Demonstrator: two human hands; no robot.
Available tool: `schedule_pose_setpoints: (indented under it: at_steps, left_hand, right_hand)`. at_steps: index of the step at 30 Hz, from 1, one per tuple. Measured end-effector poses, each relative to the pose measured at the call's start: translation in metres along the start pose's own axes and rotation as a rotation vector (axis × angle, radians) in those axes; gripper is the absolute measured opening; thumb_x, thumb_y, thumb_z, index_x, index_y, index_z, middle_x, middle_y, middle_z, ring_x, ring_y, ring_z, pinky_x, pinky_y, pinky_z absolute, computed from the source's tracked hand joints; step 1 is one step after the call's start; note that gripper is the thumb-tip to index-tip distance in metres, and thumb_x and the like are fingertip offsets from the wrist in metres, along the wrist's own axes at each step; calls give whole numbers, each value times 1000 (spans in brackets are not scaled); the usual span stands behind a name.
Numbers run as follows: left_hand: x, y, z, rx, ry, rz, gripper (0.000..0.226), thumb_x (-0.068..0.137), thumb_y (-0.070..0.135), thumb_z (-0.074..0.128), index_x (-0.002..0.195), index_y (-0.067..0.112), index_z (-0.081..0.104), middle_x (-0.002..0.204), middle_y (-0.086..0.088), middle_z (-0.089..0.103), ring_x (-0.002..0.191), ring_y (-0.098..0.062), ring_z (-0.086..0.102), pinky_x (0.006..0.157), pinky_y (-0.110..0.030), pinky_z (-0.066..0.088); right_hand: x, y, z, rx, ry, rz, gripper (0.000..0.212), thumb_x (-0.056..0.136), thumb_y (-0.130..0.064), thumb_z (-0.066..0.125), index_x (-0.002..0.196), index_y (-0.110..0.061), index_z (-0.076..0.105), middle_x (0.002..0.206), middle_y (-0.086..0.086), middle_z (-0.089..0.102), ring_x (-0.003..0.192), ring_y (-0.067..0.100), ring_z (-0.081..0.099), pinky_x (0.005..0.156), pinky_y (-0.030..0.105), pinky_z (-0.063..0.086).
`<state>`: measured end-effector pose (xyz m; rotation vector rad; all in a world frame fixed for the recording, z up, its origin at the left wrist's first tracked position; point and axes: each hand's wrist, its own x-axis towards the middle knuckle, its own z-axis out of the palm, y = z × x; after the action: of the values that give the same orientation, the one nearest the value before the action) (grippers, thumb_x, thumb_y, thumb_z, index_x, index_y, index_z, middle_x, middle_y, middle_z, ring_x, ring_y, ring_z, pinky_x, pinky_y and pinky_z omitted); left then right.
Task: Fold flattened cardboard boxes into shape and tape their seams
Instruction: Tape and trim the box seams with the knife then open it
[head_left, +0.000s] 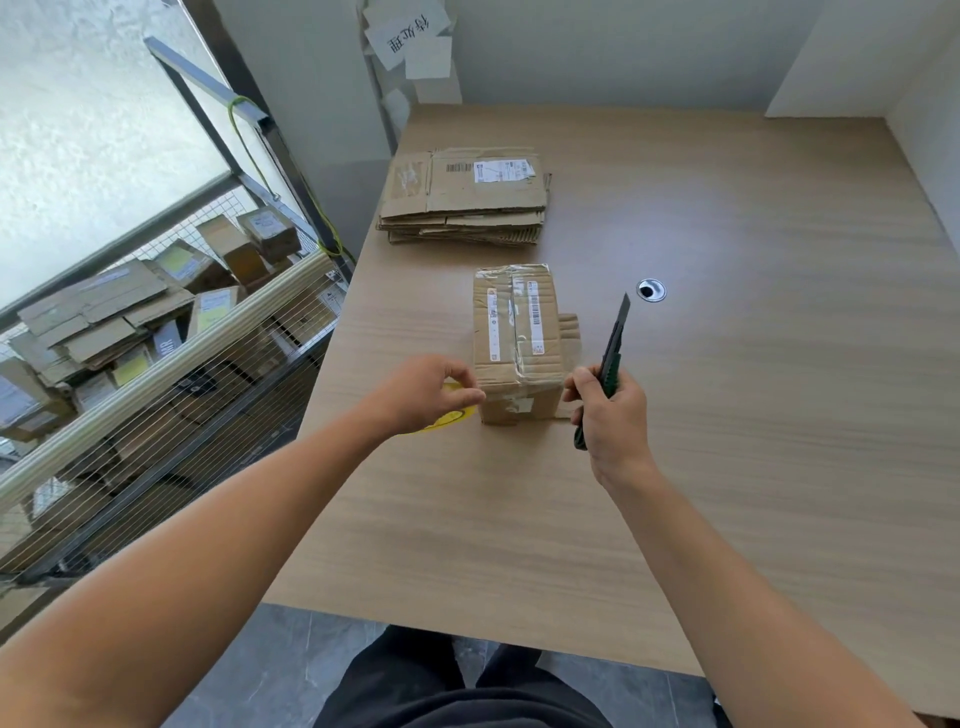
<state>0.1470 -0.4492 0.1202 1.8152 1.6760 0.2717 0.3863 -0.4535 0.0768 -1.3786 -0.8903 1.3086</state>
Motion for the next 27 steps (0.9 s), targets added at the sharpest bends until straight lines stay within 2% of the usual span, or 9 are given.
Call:
schedule_pose_setpoints:
  at_steps: [2, 5, 10, 13, 16, 20, 22, 24, 27]
  left_hand:
    - [5, -7, 1, -35, -6, 15, 20, 88, 35, 75, 105, 24, 71, 102, 11, 69, 102, -12, 62, 89, -29, 45]
    - [18, -18, 4, -27, -18, 17, 50, 87, 37, 77, 132, 26, 58, 122, 10, 66, 115, -13, 59, 101, -33, 44]
    - [38, -45, 12, 13, 6, 46, 67, 86, 42, 76, 145, 27, 47, 150, 5, 46, 137, -16, 45, 114, -41, 38]
    - [47, -55, 19, -25, -6, 99, 69, 88, 41, 74, 149, 29, 44, 157, 9, 39, 142, -13, 39, 117, -40, 35]
    - [56, -61, 24, -26, -33, 135, 65, 92, 38, 71, 150, 32, 43, 161, 16, 30, 144, -9, 35, 116, -30, 31]
    - [64, -67, 27, -40, -46, 161, 53, 95, 41, 67, 144, 40, 50, 162, 22, 23, 143, -3, 35, 108, -21, 30]
    - [65, -68, 26, -68, -46, 168, 50, 94, 40, 67, 142, 40, 53, 162, 22, 24, 142, -4, 36, 109, -23, 31]
    - [67, -68, 26, -80, -42, 173, 49, 93, 40, 69, 139, 41, 55, 161, 22, 25, 140, -6, 39, 108, -24, 33]
    - [69, -66, 25, -75, -40, 174, 47, 92, 40, 71, 136, 41, 58, 160, 21, 27, 136, -9, 45, 107, -26, 36]
  right_hand:
    - [5, 8, 1, -68, 11, 5, 13, 97, -22, 63, 84, -19, 62, 67, -7, 66, 58, 11, 53, 49, 29, 45]
    - [17, 21, 3, -245, 30, -31, 17, 98, -25, 63, 82, -21, 59, 73, -2, 56, 65, 16, 49, 64, 37, 46]
    - [35, 36, 15, -511, 78, -143, 16, 98, -19, 62, 88, -8, 61, 95, -2, 47, 84, 18, 54, 78, 24, 37]
    - [41, 42, 21, -509, 119, -137, 12, 98, -18, 62, 86, -17, 59, 93, -4, 50, 80, 13, 53, 75, 22, 38]
    - [45, 47, 25, -460, 174, -88, 17, 96, -21, 63, 83, -29, 56, 85, -3, 58, 72, 4, 53, 68, 21, 41]
    - [47, 50, 24, -345, 215, -3, 10, 95, -20, 65, 86, -20, 60, 89, -2, 67, 68, 16, 55, 63, 34, 50]
    - [45, 51, 24, -270, 217, 19, 10, 95, -18, 65, 85, -19, 61, 103, -6, 73, 64, 11, 57, 56, 27, 51]
    - [41, 51, 22, -219, 204, 39, 4, 96, -17, 64, 92, -17, 64, 107, -14, 74, 60, 10, 56, 53, 22, 50]
    - [39, 51, 19, -205, 187, 55, 7, 99, -16, 61, 103, -17, 66, 91, -21, 73, 55, 11, 52, 50, 23, 48]
